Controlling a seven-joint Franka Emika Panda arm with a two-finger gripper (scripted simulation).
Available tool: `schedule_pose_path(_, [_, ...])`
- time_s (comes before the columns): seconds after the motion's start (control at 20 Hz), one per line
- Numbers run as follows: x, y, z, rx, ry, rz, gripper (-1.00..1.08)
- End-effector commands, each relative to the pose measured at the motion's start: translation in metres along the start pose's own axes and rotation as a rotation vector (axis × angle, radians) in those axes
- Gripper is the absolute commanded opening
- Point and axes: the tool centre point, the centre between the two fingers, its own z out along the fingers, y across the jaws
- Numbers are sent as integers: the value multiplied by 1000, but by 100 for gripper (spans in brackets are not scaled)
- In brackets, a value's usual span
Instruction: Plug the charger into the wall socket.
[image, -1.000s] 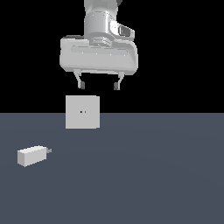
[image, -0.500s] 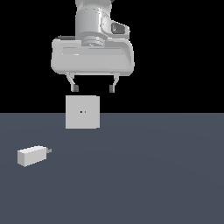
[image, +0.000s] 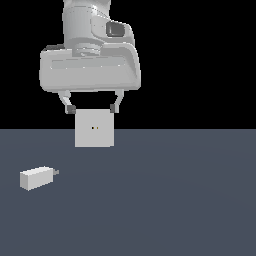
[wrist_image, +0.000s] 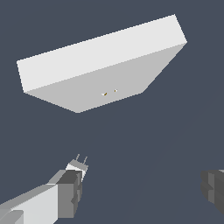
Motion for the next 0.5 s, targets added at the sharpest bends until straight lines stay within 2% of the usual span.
schedule_pose_path(0.0, [-7,-6,5,-5,17,31,100])
schedule_pose_path(0.45, [-25,-27,21,-26,69,127,100])
